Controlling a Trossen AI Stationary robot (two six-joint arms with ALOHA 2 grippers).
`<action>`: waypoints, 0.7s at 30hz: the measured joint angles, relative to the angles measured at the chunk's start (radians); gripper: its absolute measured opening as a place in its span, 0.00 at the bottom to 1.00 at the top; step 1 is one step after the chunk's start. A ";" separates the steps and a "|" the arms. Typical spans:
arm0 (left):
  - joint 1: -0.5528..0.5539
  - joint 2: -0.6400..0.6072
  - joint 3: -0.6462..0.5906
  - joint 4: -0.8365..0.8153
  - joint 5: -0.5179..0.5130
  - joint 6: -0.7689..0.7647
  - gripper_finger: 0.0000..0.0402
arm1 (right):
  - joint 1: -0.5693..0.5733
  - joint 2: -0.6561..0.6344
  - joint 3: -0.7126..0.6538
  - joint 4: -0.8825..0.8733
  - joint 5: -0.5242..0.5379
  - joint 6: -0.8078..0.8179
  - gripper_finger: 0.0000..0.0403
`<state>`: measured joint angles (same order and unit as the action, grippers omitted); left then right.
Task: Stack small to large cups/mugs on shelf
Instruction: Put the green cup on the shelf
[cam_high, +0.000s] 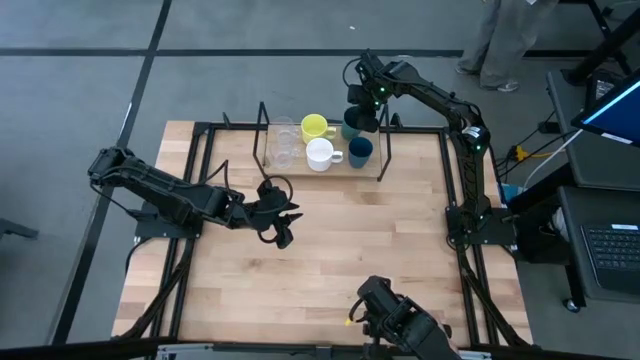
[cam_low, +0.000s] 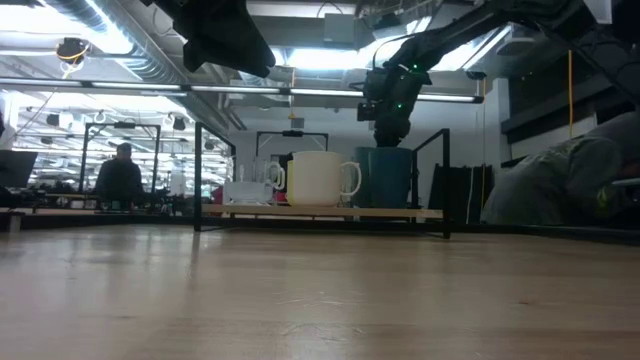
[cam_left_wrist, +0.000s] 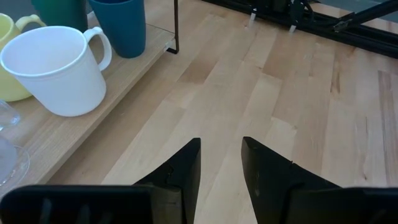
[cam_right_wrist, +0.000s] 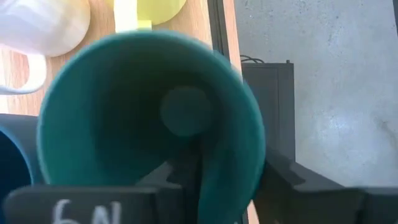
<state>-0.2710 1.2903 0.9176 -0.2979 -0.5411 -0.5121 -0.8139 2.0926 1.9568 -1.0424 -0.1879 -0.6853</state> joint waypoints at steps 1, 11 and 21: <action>0.000 0.000 0.000 0.000 0.000 0.000 0.27 | 0.000 0.000 0.000 0.000 0.000 0.000 0.30; 0.000 0.000 0.000 0.000 0.006 0.000 0.27 | 0.000 0.000 0.000 0.000 0.001 0.001 0.45; 0.000 0.000 0.000 0.000 0.011 0.000 0.27 | 0.000 -0.001 0.000 -0.038 0.036 0.011 0.51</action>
<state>-0.2709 1.2903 0.9176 -0.2981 -0.5304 -0.5125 -0.8135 2.0914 1.9568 -1.0807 -0.1516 -0.6739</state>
